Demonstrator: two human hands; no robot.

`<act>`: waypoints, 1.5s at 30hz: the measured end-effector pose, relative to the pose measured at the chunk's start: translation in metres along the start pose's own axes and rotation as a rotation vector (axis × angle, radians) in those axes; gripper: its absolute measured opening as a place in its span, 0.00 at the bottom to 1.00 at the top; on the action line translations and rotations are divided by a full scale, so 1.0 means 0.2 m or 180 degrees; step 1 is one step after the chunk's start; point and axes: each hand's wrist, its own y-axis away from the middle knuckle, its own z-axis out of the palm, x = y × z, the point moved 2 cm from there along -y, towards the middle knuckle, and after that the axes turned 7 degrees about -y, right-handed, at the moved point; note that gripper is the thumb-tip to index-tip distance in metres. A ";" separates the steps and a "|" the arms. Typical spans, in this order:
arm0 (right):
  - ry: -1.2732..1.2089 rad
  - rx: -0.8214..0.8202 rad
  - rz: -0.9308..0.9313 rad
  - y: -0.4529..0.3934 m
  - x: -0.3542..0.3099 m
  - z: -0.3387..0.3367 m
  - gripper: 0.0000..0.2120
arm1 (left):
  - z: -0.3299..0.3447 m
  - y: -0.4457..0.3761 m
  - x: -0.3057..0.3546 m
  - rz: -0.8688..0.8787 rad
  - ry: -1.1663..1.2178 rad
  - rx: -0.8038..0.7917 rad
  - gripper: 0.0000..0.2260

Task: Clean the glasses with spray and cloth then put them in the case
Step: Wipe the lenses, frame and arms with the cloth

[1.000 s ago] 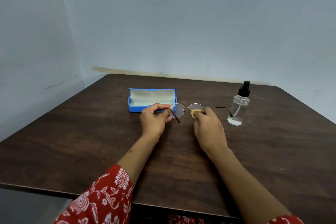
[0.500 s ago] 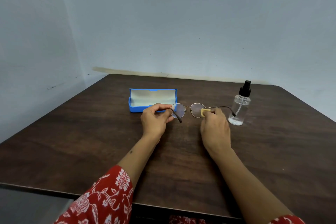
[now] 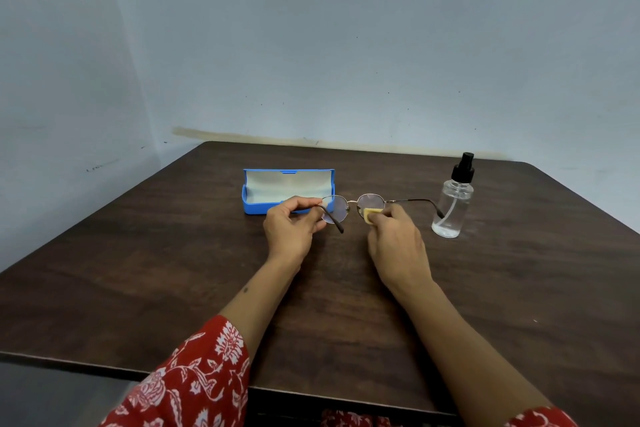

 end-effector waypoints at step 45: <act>0.0067 0.0236 0.0113 0.00 0.02 -0.02 0.13 | 0.01 -0.01 -0.01 0.0015 0.0006 -0.0043 0.04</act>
